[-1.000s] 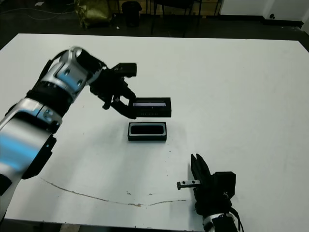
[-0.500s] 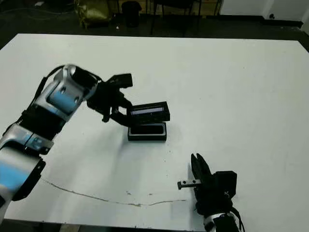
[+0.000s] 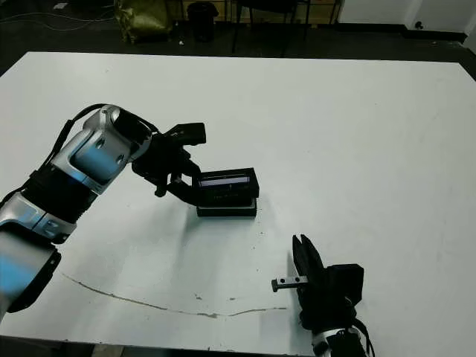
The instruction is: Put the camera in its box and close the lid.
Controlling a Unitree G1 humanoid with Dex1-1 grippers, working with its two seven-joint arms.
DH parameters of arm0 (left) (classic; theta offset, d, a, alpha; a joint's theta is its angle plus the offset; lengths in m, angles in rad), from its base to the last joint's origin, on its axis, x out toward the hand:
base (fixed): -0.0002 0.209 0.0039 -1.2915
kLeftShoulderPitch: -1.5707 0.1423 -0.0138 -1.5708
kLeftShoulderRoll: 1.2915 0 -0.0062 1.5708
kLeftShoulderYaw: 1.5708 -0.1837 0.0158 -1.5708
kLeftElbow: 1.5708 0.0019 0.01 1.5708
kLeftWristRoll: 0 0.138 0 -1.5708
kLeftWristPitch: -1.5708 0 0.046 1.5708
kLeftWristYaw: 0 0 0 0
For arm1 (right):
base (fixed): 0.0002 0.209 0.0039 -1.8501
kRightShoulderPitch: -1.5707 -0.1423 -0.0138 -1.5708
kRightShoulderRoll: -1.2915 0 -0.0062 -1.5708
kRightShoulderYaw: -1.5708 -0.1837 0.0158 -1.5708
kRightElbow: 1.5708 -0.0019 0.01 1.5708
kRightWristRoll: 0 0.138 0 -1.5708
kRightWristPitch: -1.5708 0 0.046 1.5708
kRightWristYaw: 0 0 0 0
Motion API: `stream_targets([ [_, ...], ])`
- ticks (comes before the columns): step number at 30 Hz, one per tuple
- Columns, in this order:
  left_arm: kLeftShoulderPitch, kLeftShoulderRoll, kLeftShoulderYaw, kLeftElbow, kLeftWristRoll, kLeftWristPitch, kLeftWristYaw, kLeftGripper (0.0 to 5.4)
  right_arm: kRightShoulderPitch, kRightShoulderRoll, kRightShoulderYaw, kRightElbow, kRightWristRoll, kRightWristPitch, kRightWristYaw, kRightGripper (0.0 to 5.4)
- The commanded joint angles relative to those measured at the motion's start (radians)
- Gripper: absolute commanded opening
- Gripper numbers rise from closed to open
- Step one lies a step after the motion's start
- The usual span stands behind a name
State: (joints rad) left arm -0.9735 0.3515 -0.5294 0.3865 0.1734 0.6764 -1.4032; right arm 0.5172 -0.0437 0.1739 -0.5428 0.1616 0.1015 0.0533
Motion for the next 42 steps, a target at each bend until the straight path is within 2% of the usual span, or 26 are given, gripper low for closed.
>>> stream_targets([
  [1, -0.014, 0.01, -0.021, 0.018, -0.01, -0.007, -0.008, 2.23, 0.051, 0.003, 0.0, -0.002, -0.022, 0.037, -0.025, 0.0],
  [4, -0.021, 0.011, -0.031, 0.027, -0.013, -0.025, -0.011, 2.23, 0.049, 0.003, -0.002, 0.016, -0.012, 0.002, -0.011, 0.0],
  [6, -0.028, 0.009, -0.036, 0.037, -0.016, -0.024, -0.013, 2.23, 0.049, 0.006, -0.003, 0.012, -0.009, 0.022, -0.018, 0.0],
  [10, -0.031, 0.009, -0.04, 0.044, -0.017, -0.058, -0.003, 2.23, 0.045, 0.004, -0.004, 0.026, -0.007, -0.001, -0.008, 0.0],
  [14, -0.037, 0.005, -0.043, 0.065, -0.014, -0.106, -0.004, 2.23, 0.053, 0.011, 0.003, 0.003, -0.01, 0.025, -0.024, 0.0],
  [27, -0.043, -0.001, -0.058, 0.102, 0.002, -0.264, 0.008, 2.23, 0.052, 0.001, 0.0, -0.002, -0.011, 0.037, -0.026, 0.0],
  [30, -0.045, -0.004, -0.065, 0.106, 0.01, -0.242, 0.007, 2.23, 0.051, 0.005, 0.0, 0.001, -0.015, 0.037, -0.032, 0.0],
  [33, -0.041, -0.005, -0.064, 0.099, 0.013, -0.232, 0.008, 2.23, 0.049, 0.008, -0.002, 0.014, -0.003, 0.008, -0.02, 0.0],
  [36, -0.037, -0.003, -0.066, 0.097, 0.019, -0.257, 0.01, 2.23, 0.048, 0.006, 0.001, 0.013, -0.014, 0.019, -0.029, 0.0],
  [38, -0.033, -0.001, -0.068, 0.098, 0.024, -0.289, 0.01, 2.23, 0.048, 0.008, 0.0, 0.022, -0.004, -0.003, -0.018, 0.0],
  [42, -0.031, -0.006, -0.066, 0.112, 0.028, -0.302, 0.006, 2.23, 0.051, 0.01, 0.005, 0.003, -0.011, 0.037, -0.039, 0.0],
])
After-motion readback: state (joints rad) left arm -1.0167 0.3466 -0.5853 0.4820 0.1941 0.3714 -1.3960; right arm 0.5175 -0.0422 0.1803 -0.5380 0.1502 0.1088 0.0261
